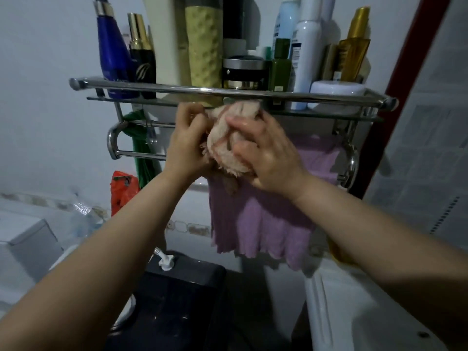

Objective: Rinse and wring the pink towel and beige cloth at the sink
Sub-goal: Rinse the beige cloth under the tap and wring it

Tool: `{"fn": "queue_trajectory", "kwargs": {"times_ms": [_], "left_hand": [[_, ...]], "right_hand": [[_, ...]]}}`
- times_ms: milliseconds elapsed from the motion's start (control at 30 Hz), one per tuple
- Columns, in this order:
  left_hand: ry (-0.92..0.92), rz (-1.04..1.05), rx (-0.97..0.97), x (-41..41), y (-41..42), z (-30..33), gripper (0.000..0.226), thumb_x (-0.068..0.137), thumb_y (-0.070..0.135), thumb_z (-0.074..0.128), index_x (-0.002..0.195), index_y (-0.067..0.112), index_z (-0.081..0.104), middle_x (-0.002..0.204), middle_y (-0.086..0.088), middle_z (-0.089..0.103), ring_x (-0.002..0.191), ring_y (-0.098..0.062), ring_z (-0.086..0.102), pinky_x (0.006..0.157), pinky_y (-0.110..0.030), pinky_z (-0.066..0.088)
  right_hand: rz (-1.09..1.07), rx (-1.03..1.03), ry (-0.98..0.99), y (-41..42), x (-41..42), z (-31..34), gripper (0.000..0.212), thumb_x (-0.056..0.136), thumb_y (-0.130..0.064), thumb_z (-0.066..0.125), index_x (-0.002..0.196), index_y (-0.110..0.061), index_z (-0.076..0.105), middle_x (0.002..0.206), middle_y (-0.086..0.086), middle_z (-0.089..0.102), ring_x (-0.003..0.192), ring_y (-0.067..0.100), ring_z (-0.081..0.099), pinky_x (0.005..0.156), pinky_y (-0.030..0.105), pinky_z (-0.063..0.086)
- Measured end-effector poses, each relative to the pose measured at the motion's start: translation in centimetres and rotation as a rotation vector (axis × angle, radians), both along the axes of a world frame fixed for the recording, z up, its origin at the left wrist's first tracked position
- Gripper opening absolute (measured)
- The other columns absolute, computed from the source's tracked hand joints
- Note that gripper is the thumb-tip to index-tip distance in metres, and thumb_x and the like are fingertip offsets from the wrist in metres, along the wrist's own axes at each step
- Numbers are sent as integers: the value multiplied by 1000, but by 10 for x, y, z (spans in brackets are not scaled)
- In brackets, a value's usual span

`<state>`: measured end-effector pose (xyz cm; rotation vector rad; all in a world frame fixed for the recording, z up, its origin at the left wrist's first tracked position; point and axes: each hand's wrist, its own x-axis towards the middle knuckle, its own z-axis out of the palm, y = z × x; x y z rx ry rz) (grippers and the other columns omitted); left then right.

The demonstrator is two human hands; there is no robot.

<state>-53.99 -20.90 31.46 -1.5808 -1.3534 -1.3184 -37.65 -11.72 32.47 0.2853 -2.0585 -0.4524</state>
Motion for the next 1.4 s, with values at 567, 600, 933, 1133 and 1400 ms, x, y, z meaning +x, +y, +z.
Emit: {"fn": "queue_trajectory", "kwargs": {"times_ms": [567,600,933,1133,1400], "left_hand": [[-174,534,-912,-94,19,11,47,96,38,40,135,12,44,142,-18,44,129,-38,41,106,-50,35],[-208,587,-958,-104,15,8,56,95,43,41,143,13,34,149,-20,34,135,-39,33,110,-52,29],[-693,333,-680,-96,-9,25,26,92,33,44,79,15,58,76,-4,65,65,-18,60,57,-28,44],[-967,-124,-602,-100,-5,27,21,84,25,65,103,16,66,93,-10,73,78,-23,73,69,-36,59],[-357,79,-298,-101,-4,-10,23,80,33,63,101,28,55,108,11,56,90,9,52,76,-13,41]], "right_hand": [[-282,-700,-518,4,-90,7,37,93,-34,48,124,-13,42,132,10,40,115,31,50,86,36,40],[-283,-708,-534,2,-96,7,38,93,-34,49,123,-12,42,133,10,40,115,31,49,86,36,40],[-654,-1020,-343,-6,-116,10,47,97,-39,36,132,-7,34,135,19,43,115,39,50,75,39,34],[47,-1811,-441,-10,-122,19,40,102,-30,29,125,0,44,96,18,69,74,26,66,70,29,52],[-280,-661,-492,13,-121,-6,51,91,-32,46,140,-25,32,142,8,45,128,29,44,100,41,35]]}}
